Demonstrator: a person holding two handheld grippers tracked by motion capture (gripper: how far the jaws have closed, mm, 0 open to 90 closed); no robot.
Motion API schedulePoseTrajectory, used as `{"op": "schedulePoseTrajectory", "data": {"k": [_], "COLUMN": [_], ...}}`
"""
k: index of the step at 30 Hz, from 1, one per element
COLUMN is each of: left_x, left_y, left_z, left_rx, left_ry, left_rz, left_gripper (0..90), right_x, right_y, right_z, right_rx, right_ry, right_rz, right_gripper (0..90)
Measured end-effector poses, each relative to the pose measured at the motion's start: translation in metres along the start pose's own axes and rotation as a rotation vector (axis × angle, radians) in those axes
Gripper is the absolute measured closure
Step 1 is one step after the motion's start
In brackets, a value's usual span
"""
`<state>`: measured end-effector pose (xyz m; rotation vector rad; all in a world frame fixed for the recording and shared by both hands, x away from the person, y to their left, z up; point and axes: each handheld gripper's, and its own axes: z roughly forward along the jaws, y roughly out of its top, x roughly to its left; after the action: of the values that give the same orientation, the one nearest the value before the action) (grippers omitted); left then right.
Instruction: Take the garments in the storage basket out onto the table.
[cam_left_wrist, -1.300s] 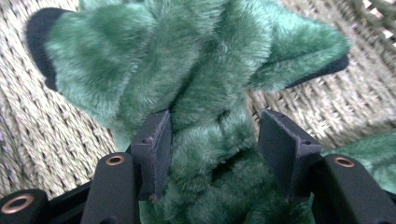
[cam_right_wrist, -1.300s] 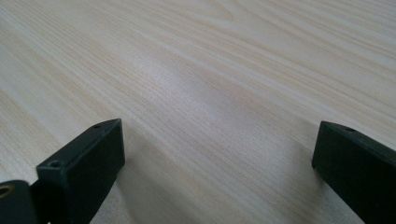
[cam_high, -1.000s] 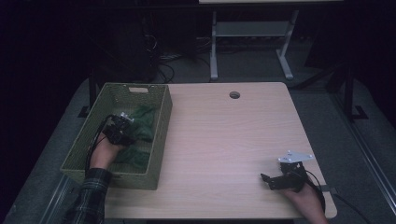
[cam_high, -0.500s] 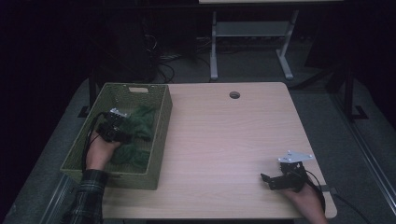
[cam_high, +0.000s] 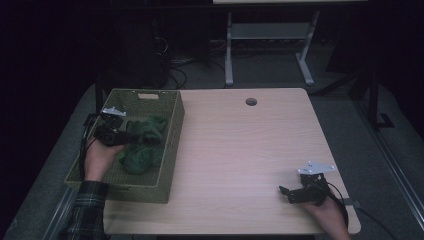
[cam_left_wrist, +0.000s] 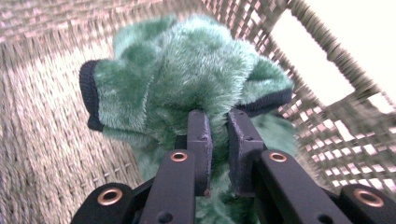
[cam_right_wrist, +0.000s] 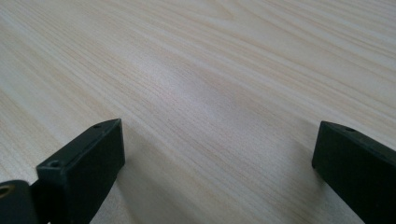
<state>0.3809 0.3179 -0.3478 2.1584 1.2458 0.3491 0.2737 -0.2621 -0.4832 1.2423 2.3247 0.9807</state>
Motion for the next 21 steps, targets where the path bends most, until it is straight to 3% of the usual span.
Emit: {"op": "schedulePoseTrajectory", "data": {"k": [14, 21], "left_x": [-0.008, -0.014], "left_y": [0.019, 0.031], "left_z": [-0.038, -0.055], "left_rx": [-0.135, -0.175], "left_ry": [-0.069, -0.072], "left_rz": [0.0, 0.02], "left_gripper": [81.2, 81.4], "right_x": [0.0, 0.0], "right_y": [0.0, 0.0], "right_z": [0.0, 0.0], "right_rx": [0.0, 0.0], "right_ry": [0.0, 0.0], "right_rz": [0.0, 0.0], "right_gripper": [2.0, 2.0]}}
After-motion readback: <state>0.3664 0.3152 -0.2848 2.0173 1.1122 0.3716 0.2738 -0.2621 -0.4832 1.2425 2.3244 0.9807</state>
